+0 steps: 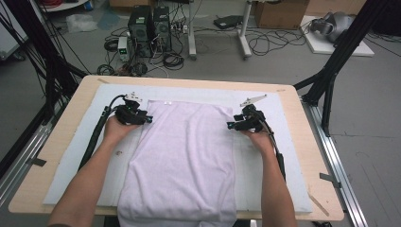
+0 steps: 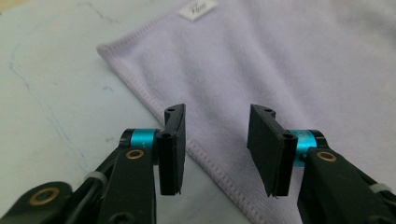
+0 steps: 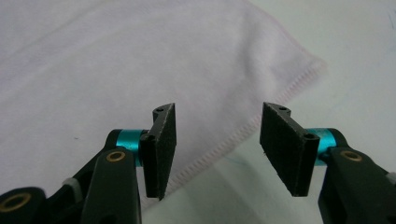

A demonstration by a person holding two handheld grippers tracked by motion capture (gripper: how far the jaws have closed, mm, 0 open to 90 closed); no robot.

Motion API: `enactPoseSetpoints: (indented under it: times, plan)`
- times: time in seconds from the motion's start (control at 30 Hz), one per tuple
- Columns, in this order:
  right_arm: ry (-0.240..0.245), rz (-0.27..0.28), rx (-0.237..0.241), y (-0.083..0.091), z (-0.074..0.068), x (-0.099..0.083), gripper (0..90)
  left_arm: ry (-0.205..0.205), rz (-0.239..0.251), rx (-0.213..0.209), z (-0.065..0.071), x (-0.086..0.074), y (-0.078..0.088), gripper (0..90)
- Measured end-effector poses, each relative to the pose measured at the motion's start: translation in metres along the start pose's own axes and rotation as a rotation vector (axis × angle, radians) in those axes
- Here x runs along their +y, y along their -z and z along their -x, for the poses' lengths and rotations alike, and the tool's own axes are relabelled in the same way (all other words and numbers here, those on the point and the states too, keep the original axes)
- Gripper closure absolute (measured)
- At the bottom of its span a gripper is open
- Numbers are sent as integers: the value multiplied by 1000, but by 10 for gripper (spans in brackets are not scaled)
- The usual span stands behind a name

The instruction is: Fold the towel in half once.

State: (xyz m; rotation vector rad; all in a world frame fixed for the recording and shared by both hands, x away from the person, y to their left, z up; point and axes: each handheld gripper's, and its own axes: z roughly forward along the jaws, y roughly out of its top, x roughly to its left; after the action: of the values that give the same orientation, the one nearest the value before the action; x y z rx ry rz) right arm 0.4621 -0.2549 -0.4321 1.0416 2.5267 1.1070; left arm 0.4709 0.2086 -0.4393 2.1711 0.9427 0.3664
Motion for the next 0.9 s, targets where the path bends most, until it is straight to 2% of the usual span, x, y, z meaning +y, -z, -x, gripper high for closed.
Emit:
enactPoseSetpoints:
  times: [0.07, 0.17, 0.27, 0.33, 0.43, 0.53, 0.6, 0.73, 0.9]
  plan:
    - [-16, -9, -13, -1, 3, -4, 477, 22, 4, 5, -1, 0, 0, 601]
    - [-28, -10, -13, -5, 5, -7, 496, -8, -9, 41, 1, 2, 0, 645]
    - [-12, 10, -3, -10, 3, -4, 527, 6, -10, 53, 0, 2, 0, 728]
    - [17, 6, -23, -15, -1, -2, 550, 16, -9, 57, -1, 2, 0, 777]
    - [14, 6, -29, -16, -3, 0, 668, 24, -14, 60, -3, 2, 1, 827]
    - [12, -4, 14, -17, -3, 2, 817, 31, -16, 54, -4, 1, 2, 847]
    - [32, -11, 20, -17, -4, 4, 846, 25, -16, 46, -4, 2, 5, 850]
    - [27, 2, 31, -8, -6, 9, 856, 7, 16, 32, -4, 5, 16, 852]
    - [64, 71, 39, 22, -9, 17, 861, -36, 52, 10, -3, 10, 43, 852]
